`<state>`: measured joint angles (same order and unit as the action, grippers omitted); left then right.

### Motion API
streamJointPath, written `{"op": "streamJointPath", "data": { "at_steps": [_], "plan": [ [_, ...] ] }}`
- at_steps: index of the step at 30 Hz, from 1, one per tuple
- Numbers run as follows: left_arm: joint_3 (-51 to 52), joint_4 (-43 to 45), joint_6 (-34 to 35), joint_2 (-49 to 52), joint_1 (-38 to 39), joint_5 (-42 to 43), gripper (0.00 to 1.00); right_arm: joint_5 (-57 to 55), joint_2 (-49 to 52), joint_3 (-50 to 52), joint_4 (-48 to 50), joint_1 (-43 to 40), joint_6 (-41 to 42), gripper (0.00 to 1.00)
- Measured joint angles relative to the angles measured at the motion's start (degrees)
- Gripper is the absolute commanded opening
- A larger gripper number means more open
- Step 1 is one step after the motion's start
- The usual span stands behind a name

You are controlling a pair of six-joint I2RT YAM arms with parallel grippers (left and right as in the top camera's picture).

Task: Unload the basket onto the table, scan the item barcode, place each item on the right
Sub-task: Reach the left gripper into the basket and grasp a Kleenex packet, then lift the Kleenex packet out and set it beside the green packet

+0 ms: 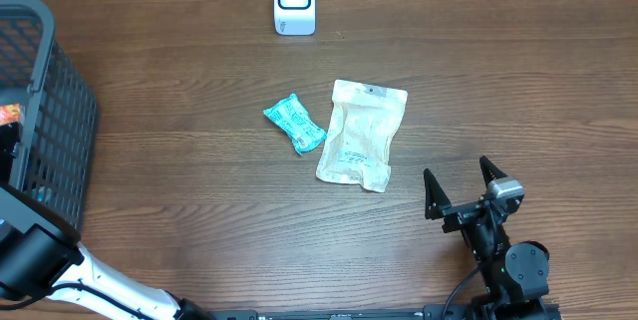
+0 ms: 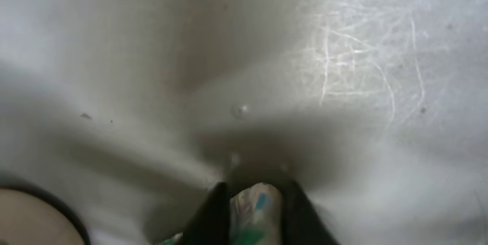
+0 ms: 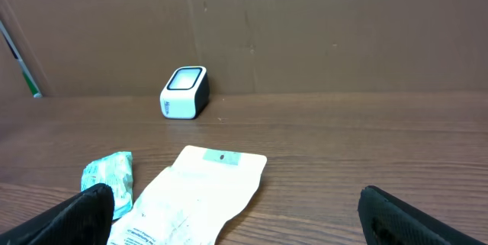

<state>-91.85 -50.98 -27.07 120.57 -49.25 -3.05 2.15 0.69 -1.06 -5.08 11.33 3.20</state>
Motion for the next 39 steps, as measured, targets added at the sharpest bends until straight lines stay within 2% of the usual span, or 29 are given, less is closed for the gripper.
{"op": "streamJointPath", "data": {
  "at_steps": [8,13,19,25,31,39],
  "plan": [
    [-0.13,-0.96,5.84,0.00,0.02,-3.04,0.04,-0.04,0.00,0.00,0.02,0.00,0.00,1.00],
    [-2.58,-6.95,11.10,0.55,0.02,-5.84,0.04,0.00,0.00,0.00,0.00,0.00,-0.02,1.00],
    [-15.30,-15.30,20.50,1.75,0.02,-6.88,0.04,-0.02,0.00,0.00,0.00,0.00,0.00,1.00],
    [-27.41,-19.87,28.89,1.75,0.02,-6.84,0.04,0.00,0.00,0.00,0.00,0.00,0.00,1.00],
    [-33.90,-24.09,31.65,1.75,0.02,-1.51,0.04,0.00,0.00,0.00,0.00,0.00,0.00,1.00],
    [-51.25,-32.37,34.88,1.75,0.02,9.29,0.04,-0.04,0.00,0.00,0.00,0.02,0.00,1.00]
  ]
}}
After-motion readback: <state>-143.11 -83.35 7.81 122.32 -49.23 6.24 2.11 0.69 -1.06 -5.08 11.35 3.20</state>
